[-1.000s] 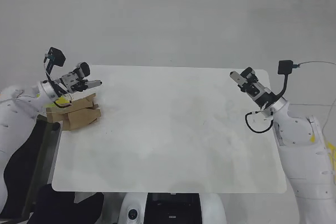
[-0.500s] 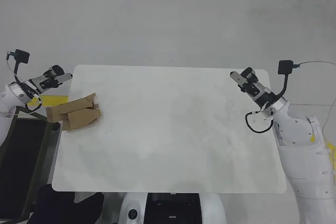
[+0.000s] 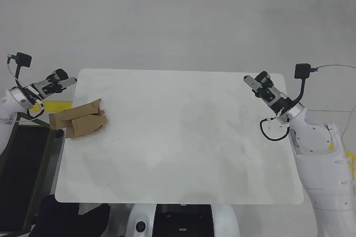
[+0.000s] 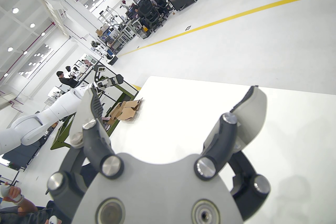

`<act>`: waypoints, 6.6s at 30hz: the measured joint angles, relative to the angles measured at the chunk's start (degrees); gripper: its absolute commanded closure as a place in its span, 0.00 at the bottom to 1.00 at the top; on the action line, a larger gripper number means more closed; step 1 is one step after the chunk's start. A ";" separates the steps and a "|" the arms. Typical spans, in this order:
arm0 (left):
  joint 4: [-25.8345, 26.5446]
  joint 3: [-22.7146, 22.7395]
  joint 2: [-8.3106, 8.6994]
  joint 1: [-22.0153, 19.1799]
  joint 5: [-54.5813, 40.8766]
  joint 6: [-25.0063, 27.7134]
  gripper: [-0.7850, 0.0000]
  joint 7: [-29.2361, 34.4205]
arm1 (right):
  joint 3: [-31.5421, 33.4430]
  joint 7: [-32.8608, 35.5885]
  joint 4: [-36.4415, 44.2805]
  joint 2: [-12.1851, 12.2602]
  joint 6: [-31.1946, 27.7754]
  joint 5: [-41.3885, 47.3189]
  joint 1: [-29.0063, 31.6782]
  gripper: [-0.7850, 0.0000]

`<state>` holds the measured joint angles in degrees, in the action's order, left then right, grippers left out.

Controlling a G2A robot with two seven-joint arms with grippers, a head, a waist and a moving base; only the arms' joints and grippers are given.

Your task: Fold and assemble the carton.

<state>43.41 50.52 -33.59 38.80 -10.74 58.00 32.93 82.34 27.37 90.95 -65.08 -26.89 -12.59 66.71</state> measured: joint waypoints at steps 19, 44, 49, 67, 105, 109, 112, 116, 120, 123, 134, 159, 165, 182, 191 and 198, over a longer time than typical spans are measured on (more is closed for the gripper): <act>-6.38 2.91 0.83 1.26 -6.33 -2.32 0.00 7.09 | 0.00 0.00 0.00 0.00 0.00 0.00 0.00 0.00; -29.12 0.87 -3.57 -4.01 -4.64 -8.63 0.00 11.85 | 0.00 0.00 0.00 0.00 0.00 0.00 0.00 0.00; -30.88 -0.51 -4.72 -4.64 -0.73 -14.47 0.00 11.80 | 0.00 0.00 0.00 0.00 0.00 0.00 0.00 0.00; -32.87 -1.83 -6.88 -5.90 5.00 -18.69 0.54 18.01 | 0.00 0.00 0.00 0.00 0.00 0.00 0.00 0.00; -26.35 8.60 -4.32 -6.82 -13.86 -14.19 1.00 27.56 | 0.00 0.00 0.00 0.00 0.00 0.00 0.00 0.00; -23.98 7.97 -4.32 -8.45 -12.15 -13.43 1.00 26.81 | 0.00 0.00 0.00 0.00 0.00 0.00 0.00 0.00; -21.90 7.10 -4.97 -10.04 -11.27 -13.37 1.00 26.72 | 0.00 0.00 0.00 0.00 0.00 0.00 0.00 0.00; -18.84 5.62 -6.24 -12.50 -10.74 -13.57 1.00 26.95 | 0.00 0.00 0.00 0.00 0.00 0.00 0.00 0.00; -17.22 4.44 -7.49 -15.12 -10.03 -12.74 1.00 26.10 | 0.00 0.00 0.00 0.00 0.00 0.00 0.00 0.00; -15.81 3.73 -8.57 -17.00 -10.55 -12.82 1.00 26.18 | 0.00 0.00 0.00 0.00 0.00 0.00 0.00 0.00; -8.45 -0.44 -13.41 -21.04 -12.35 -14.43 1.00 26.97 | 0.00 0.00 0.00 0.00 0.00 0.00 0.00 0.00; 26.68 3.46 -10.28 -2.30 -18.98 -18.09 1.00 31.45 | 0.00 0.00 0.00 0.00 0.00 0.00 0.00 0.00; 31.51 5.97 -9.12 1.25 -17.51 -18.10 1.00 31.46 | 0.00 0.00 0.00 0.00 0.00 0.00 0.00 0.00; 32.48 6.64 -8.91 2.16 -17.07 -18.15 1.00 31.51 | 0.00 0.00 0.00 0.00 0.00 0.00 0.00 0.00; 32.48 6.64 -8.91 2.16 -17.07 -18.15 1.00 31.51 | 0.00 0.00 0.00 0.00 0.00 0.00 0.00 0.00; 32.48 6.64 -8.91 2.16 -17.07 -18.15 1.00 31.51 | -0.04 0.00 0.01 0.00 0.03 0.00 0.04 0.00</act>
<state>75.90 57.16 -42.50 40.96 -27.81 39.85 64.43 82.30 27.37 90.96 -65.09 -26.86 -12.59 66.75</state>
